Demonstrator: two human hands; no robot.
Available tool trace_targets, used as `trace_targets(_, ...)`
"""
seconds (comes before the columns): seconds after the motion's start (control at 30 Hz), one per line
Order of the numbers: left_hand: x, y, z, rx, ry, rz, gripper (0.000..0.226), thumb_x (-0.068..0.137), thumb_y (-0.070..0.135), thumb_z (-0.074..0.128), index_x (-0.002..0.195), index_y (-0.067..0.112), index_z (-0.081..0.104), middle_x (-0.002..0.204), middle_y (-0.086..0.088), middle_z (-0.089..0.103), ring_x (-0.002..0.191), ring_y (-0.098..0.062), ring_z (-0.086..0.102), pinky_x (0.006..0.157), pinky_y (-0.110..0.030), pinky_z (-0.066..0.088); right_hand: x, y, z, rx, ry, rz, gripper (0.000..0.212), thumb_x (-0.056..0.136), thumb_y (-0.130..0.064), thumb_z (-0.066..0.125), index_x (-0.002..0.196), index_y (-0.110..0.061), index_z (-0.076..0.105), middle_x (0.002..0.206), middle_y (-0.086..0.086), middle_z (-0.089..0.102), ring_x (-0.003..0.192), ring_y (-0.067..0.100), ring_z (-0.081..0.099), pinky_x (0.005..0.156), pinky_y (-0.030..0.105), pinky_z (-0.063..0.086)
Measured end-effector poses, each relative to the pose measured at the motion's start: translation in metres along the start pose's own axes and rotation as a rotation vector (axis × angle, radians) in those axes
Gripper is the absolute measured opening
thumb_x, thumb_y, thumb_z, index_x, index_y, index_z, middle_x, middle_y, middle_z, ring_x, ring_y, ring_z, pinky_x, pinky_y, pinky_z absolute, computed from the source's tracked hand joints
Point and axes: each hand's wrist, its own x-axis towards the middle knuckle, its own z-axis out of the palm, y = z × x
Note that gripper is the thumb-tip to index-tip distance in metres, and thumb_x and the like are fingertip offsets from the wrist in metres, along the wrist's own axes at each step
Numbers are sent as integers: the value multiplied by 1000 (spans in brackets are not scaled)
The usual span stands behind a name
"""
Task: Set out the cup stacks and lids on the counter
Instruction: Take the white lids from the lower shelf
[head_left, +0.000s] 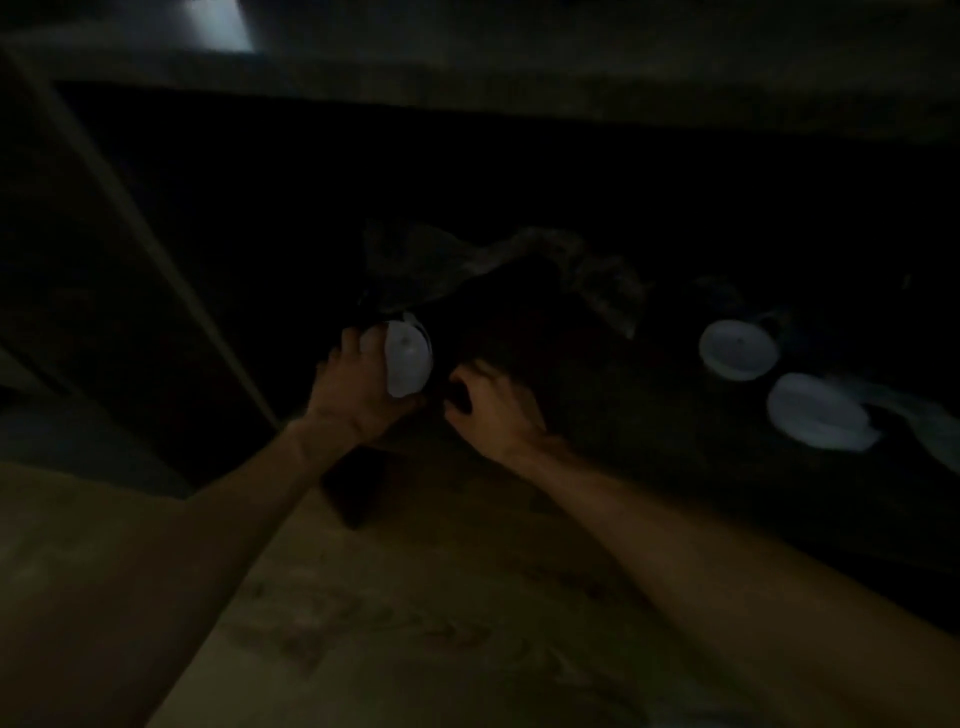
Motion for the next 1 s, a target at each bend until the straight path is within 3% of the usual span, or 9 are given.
trace_targets(0.2,29,-4,33,79,98,11,116,64,59,82,154,20,19,151,-23,27,132,-50,37,106,-59,34,-6,43,7,-54,84,-2,40,93,-36,60,127,-16,58,132,9,56,120,27,52,98,41,44)
trace_targets(0.33,30,2,36,135,122,22,102,72,47,80,150,10,25,140,-29,35,119,-55,42,96,-61,39,-24,78,-21,-76,132,48,37,93,-35,59,125,-16,59,129,8,57,119,27,52,97,40,46)
trace_targets(0.53,23,67,42,59,146,177,98,64,31,88,140,-4,38,133,-34,43,118,-54,43,98,-59,38,-53,122,-66,-107,269,143,33,91,-32,62,120,-16,62,121,9,60,108,29,59,87,38,51)
trace_targets(0.67,3,152,57,-77,67,326,100,70,36,85,147,1,31,140,-26,38,126,-44,39,106,-46,34,-97,155,-97,33,527,363,25,92,-26,63,114,-12,64,113,10,65,99,27,63,76,30,50)
trace_targets(0.8,-2,225,85,-196,-49,326,111,73,52,78,153,13,13,151,-17,23,137,-37,28,113,-41,26,-149,200,-135,212,759,801,24,93,-26,65,109,-8,64,111,14,67,104,30,63,76,26,40)
trace_targets(0.9,-5,262,103,-233,-48,350,116,71,51,80,153,9,10,153,-18,20,139,-38,25,115,-41,22,-159,240,-151,204,640,973,52,95,-39,60,127,2,58,131,22,60,117,34,59,90,33,48)
trace_targets(1.0,-7,277,116,-264,-123,328,127,68,59,79,155,10,1,159,-15,9,145,-35,16,119,-41,16,-153,260,-157,171,499,1076,79,96,-51,56,150,2,31,153,20,37,136,34,41,107,37,39)
